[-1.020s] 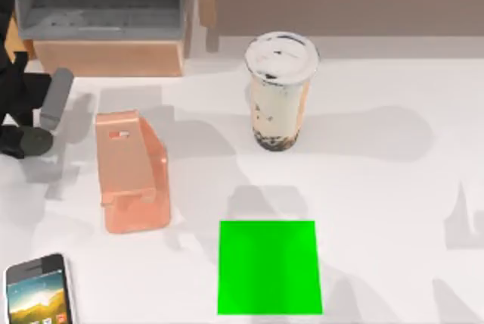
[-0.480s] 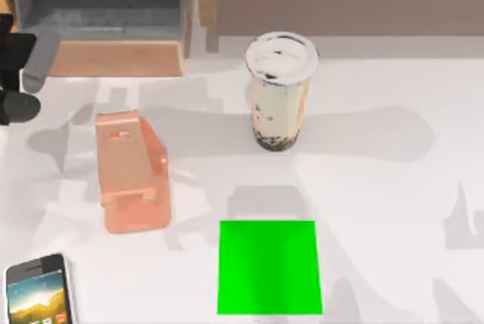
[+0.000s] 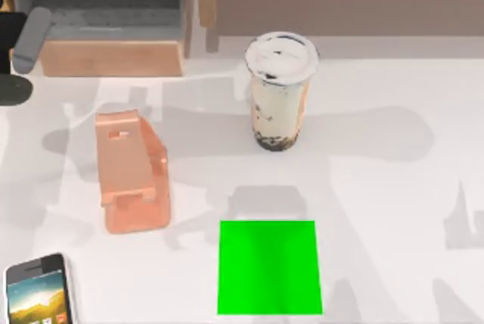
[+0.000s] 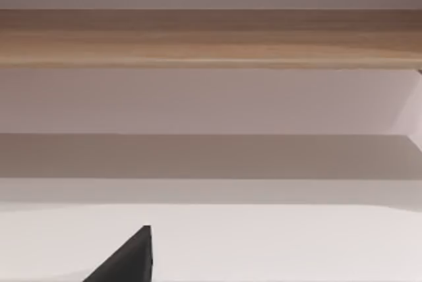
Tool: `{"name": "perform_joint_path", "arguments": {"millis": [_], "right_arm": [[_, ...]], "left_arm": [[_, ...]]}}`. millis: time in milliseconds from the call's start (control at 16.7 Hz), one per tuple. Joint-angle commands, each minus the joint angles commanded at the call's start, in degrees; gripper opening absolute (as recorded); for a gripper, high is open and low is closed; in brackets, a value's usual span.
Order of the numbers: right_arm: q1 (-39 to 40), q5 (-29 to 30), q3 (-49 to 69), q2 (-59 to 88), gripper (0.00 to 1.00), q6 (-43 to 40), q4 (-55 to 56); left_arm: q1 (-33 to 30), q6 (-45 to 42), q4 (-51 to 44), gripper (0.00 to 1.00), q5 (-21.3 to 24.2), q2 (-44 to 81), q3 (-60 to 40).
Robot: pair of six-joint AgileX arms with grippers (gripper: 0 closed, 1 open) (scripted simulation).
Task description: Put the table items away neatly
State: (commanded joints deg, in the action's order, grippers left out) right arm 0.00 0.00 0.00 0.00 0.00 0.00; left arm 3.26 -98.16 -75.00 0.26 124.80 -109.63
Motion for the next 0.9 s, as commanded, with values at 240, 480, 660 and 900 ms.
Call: {"name": "perform_joint_path", "arguments": {"millis": [240, 480, 660, 900], "right_arm": [[0.0, 0.0, 0.0, 0.0, 1.00, 0.0, 0.0], [0.0, 0.0, 0.0, 0.0, 1.00, 0.0, 0.0], [0.0, 0.0, 0.0, 0.0, 1.00, 0.0, 0.0], [0.0, 0.0, 0.0, 0.0, 1.00, 0.0, 0.0]], "left_arm": [[-3.3, 5.5, 1.5, 0.00, -0.4, -0.8, -1.0], [-11.1, 19.8, 4.8, 0.00, -1.2, -2.7, -2.5], [-18.8, 35.1, 7.4, 0.00, -1.7, -5.0, -2.8], [-30.3, 60.0, 10.6, 0.00, -1.8, -8.7, -1.0]]}}
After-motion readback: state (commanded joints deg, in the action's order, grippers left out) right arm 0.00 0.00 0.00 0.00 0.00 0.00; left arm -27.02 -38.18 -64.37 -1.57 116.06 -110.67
